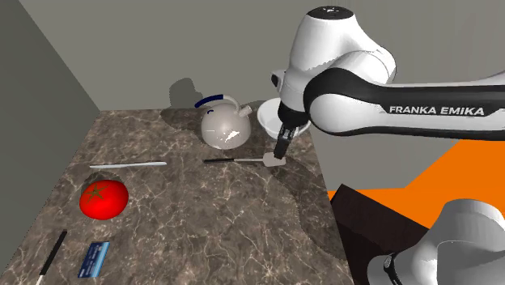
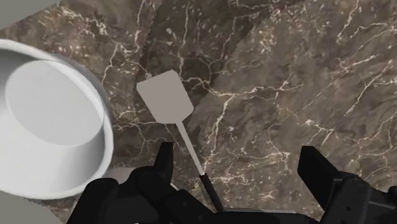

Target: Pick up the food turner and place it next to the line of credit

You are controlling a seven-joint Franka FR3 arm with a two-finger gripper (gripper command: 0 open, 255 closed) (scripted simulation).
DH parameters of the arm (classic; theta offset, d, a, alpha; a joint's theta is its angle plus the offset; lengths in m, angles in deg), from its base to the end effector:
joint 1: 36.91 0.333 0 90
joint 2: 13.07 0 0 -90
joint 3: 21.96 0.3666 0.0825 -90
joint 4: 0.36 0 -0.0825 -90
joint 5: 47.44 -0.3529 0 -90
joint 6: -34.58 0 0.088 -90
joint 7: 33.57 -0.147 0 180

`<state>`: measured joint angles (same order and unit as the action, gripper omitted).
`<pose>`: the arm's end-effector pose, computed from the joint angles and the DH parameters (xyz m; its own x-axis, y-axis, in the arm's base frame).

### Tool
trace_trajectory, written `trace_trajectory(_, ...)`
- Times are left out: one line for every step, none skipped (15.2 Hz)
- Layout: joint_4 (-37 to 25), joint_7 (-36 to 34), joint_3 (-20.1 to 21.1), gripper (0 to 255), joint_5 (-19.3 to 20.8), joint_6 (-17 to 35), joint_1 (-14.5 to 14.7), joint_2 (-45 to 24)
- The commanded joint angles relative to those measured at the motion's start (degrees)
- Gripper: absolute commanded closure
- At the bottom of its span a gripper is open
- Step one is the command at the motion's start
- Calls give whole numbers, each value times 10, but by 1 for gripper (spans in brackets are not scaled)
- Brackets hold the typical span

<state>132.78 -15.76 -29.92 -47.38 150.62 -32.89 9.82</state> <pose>0.3948 -0.0331 0.5191 0.9633 0.2455 0.1088 0.2491 -0.9683 -0.0206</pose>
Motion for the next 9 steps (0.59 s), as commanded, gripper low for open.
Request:
trace_trajectory(-14, 42, -12, 0, -3, 29, 7, -47)
trace_trajectory(-23, 60, -16, 0, -5, 40, 11, -70)
trace_trajectory(-33, 79, -19, 0, -9, 51, 14, -92)
trace_trajectory(-43, 97, -22, 0, -12, 61, 18, -115)
trace_trajectory(-55, 115, -25, 0, -16, 70, 20, -138)
trace_trajectory(-66, 134, -26, 0, -20, 79, 23, -161)
trace_trajectory(-79, 152, -28, 0, -25, 87, 25, -183)
trace_trajectory(-92, 170, -28, 0, -30, 94, 27, -206)
trace_trajectory(-106, 187, -28, 0, -34, 101, 28, -229)
